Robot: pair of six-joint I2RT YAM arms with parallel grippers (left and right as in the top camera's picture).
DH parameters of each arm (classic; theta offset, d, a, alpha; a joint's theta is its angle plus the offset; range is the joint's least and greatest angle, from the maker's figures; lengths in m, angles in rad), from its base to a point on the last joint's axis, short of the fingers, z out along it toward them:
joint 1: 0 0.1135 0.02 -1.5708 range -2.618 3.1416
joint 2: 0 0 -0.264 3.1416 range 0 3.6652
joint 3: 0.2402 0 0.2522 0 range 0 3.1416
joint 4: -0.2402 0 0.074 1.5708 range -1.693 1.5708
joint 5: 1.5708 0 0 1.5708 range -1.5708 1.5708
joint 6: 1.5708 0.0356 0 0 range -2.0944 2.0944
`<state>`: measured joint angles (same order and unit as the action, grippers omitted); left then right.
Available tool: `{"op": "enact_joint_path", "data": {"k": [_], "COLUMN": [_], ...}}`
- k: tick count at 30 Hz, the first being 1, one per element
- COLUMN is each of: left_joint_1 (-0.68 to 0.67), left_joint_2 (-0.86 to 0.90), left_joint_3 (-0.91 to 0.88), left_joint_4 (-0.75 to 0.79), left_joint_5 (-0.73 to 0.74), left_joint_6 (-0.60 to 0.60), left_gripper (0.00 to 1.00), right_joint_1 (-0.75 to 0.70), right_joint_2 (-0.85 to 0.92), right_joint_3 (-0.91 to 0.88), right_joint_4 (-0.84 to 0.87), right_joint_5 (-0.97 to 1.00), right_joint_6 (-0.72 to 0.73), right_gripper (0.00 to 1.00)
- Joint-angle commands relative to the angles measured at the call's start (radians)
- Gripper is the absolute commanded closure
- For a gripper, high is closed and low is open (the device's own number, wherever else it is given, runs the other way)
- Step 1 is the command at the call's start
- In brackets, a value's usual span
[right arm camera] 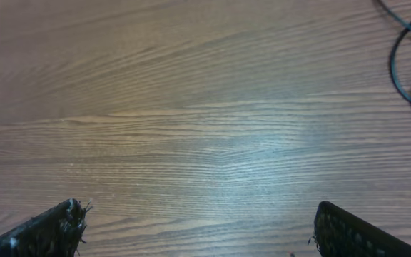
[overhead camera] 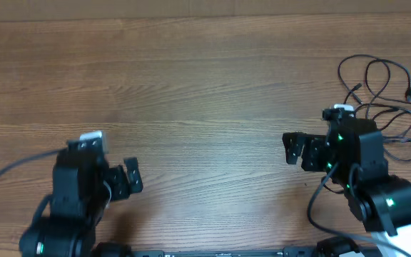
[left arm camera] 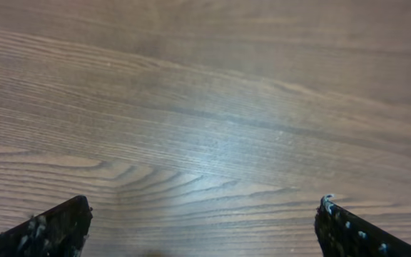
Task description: Untangle cables
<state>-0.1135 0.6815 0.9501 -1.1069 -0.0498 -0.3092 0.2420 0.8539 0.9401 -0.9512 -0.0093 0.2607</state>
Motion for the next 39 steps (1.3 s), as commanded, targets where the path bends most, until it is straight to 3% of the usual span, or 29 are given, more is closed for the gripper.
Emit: {"op": "enact_joint_path", "data": {"k": [1,26,32,39], "left_joint_1": [0.003,0.003,0.003,0.003], "left_joint_2": [-0.064,-0.073,-0.073,-0.073], "left_joint_3": [-0.018,-0.018,-0.018,-0.018], "left_joint_4": [0.008,0.003,0.003,0.003], "left_joint_5": [-0.014,-0.012,-0.012,-0.012], "left_joint_6": [-0.042,-0.042,-0.042,-0.042], "left_gripper": [0.00,0.01,0.00,0.00], "right_joint_1": [-0.001,-0.001,-0.027,-0.159], "right_joint_2": [-0.033,0.123,0.023,-0.159], "right_joint_3": [-0.004,-0.004,-0.005,-0.064], "right_joint_4": [-0.002,-0.004,0.008,0.116], "right_joint_5": [0.019,0.018,0.064,0.079], "right_joint_6": [0.001,0.001,-0.003,-0.003], "right_gripper": [0.00,0.00,0.00,0.00]}}
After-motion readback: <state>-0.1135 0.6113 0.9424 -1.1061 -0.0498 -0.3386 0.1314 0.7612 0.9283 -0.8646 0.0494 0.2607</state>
